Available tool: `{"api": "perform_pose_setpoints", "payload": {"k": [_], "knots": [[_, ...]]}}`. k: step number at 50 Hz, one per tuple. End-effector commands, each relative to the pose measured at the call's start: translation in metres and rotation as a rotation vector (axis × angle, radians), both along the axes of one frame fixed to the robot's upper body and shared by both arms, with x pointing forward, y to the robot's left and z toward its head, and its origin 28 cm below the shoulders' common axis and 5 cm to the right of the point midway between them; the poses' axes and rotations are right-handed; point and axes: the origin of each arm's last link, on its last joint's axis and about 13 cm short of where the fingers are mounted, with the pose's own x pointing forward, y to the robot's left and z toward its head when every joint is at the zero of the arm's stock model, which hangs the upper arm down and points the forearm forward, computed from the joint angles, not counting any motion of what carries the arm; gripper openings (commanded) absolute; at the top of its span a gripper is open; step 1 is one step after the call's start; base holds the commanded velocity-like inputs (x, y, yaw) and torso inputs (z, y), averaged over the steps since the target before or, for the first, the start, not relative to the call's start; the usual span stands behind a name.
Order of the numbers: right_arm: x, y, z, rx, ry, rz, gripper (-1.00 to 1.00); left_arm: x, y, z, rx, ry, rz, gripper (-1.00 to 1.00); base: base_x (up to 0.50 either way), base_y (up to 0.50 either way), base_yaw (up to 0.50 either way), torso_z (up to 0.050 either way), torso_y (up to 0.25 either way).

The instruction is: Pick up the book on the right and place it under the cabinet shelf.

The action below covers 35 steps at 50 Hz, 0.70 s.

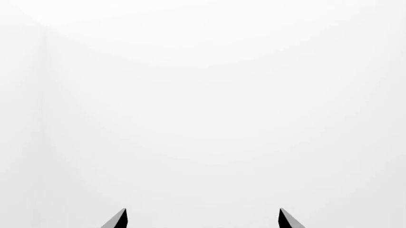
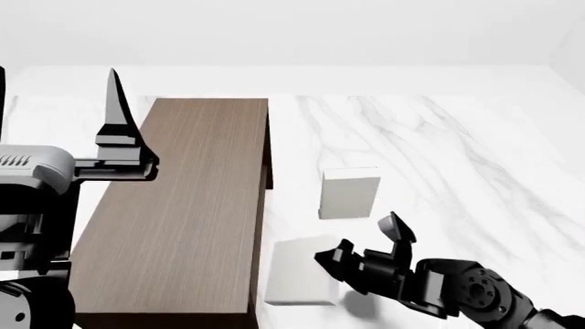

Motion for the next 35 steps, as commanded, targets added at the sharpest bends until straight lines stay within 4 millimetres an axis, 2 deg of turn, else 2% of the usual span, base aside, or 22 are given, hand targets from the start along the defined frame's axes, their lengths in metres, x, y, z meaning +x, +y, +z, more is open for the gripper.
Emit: {"api": "perform_pose_setpoints", "payload": {"k": [1, 35], "knots": [[0.010, 0.008, 0.004, 0.067, -0.014, 0.013, -1.00, 0.000, 0.000, 0.000, 0.000, 0.000, -0.001, 1.00, 0.00, 0.00, 0.00, 0.000, 0.000], [0.027, 0.021, -0.019, 0.039, 0.044, 0.059, -1.00, 0.000, 0.000, -0.001, 0.001, 0.001, -0.006, 1.00, 0.00, 0.00, 0.00, 0.000, 0.000]]}}
